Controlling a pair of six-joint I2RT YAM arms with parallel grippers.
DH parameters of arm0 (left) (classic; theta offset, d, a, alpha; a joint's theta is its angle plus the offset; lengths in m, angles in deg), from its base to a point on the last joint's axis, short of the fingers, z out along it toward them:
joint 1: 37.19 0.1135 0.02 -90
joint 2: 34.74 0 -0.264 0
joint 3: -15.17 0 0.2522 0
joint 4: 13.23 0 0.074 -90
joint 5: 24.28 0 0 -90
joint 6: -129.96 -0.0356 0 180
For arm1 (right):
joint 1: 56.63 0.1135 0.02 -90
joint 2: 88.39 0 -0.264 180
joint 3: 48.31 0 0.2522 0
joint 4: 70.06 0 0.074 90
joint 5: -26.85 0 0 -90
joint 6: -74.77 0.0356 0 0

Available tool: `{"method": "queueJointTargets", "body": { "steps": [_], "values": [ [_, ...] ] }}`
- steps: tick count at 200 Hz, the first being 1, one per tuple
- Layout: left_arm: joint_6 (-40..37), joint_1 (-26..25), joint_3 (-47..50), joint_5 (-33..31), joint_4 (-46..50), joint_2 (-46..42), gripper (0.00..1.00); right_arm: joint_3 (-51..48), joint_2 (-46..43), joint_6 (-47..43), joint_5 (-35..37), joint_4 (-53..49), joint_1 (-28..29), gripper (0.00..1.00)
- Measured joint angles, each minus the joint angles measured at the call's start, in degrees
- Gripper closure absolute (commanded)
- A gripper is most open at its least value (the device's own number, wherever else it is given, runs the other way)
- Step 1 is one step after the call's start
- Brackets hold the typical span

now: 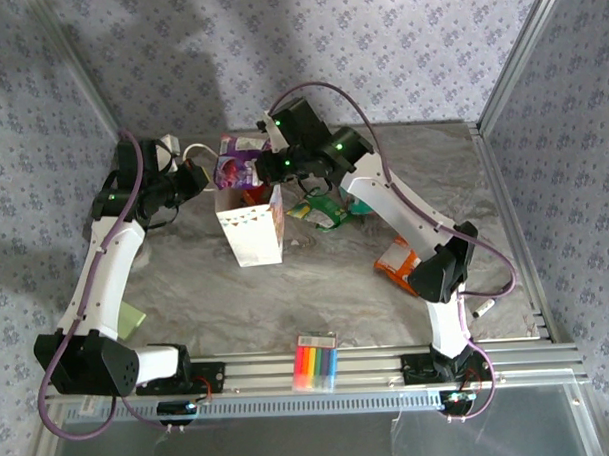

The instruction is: Place the snacks into the paper bag

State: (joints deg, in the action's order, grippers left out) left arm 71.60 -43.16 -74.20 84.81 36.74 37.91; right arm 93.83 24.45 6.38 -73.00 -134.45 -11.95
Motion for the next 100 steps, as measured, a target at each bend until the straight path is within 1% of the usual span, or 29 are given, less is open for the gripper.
{"method": "queueJointTargets", "body": {
  "steps": [55,100],
  "values": [
    [0.00,0.00,0.00,0.02,0.00,0.00,1.00,-0.35,0.00,-0.24,2.14,-1.51,-0.09,1.00],
    [-0.02,0.00,0.00,0.07,0.00,0.00,1.00,-2.75,0.00,-0.63,3.67,-2.14,-0.09,1.00]
  ]
}}
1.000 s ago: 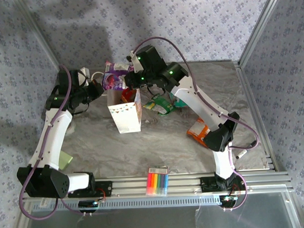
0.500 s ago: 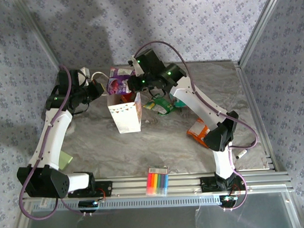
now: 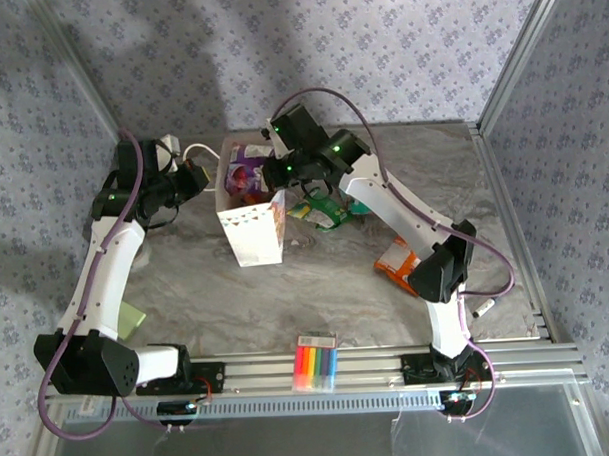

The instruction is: Place the snacks into the paper bag

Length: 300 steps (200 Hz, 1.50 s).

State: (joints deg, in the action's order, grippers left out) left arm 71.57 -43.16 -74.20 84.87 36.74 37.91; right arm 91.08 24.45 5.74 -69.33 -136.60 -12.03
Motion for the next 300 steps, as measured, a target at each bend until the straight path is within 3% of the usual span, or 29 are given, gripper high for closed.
{"method": "queueJointTargets", "body": {
  "steps": [141,197,300],
  "values": [
    [0.66,0.00,0.04,1.01,0.00,0.35,0.97,-0.76,-0.02,-2.49,0.44,-1.49,0.76,1.00],
    [0.66,0.00,0.04,1.03,0.00,0.35,0.97,-0.70,-0.02,-2.69,0.46,-1.95,0.96,0.91],
    [0.63,0.00,0.07,1.03,0.00,0.35,0.97,-0.11,-0.02,-3.50,1.05,-3.56,1.75,0.92]
  ]
}}
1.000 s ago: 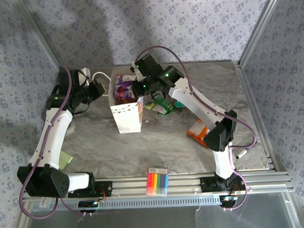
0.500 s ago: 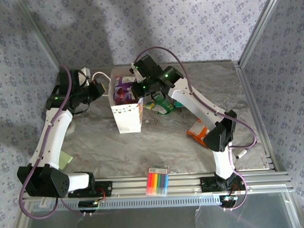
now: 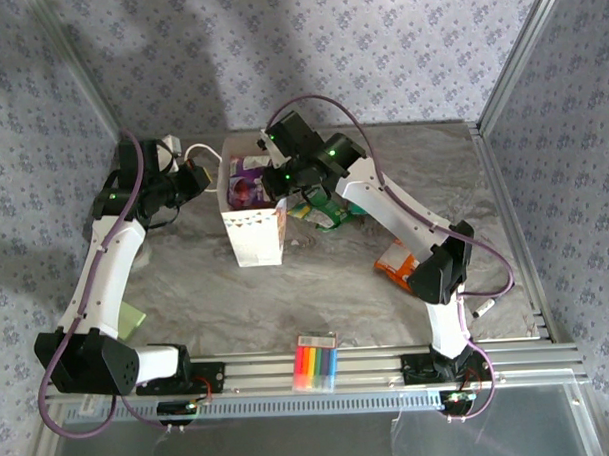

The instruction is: Place the snacks into the paper bag

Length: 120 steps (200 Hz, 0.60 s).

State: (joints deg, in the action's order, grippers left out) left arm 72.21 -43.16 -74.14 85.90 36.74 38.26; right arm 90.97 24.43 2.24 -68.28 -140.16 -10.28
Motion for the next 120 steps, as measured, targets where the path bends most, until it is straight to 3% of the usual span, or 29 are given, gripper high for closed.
{"method": "queueJointTargets", "body": {
  "steps": [120],
  "values": [
    [0.02,0.00,0.00,0.02,0.02,0.31,0.97,9.75,4.87,-2.54,-2.03,-9.75,0.87,0.88]
  ]
}}
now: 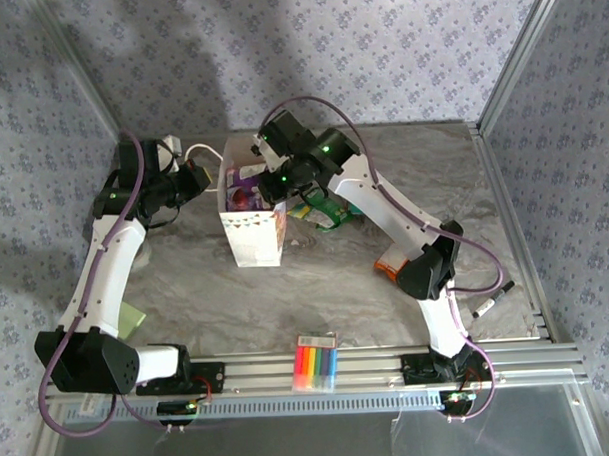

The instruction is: Place the snacks into the paper bag

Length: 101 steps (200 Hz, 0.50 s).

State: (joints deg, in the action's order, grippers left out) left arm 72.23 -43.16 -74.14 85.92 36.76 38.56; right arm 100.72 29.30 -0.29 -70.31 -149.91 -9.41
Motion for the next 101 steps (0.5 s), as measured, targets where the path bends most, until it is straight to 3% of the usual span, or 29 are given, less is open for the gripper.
{"method": "queueJointTargets", "body": {
  "steps": [55,101],
  "values": [
    [0.02,0.00,0.00,0.00,-0.02,0.07,0.95,0.92,0.31,-0.87,-0.59,-0.66,0.02,0.80],
    [0.39,0.00,0.00,0.00,-0.02,0.42,0.94,1.20,0.31,-1.11,-1.55,-1.03,0.07,0.81]
  ]
}}
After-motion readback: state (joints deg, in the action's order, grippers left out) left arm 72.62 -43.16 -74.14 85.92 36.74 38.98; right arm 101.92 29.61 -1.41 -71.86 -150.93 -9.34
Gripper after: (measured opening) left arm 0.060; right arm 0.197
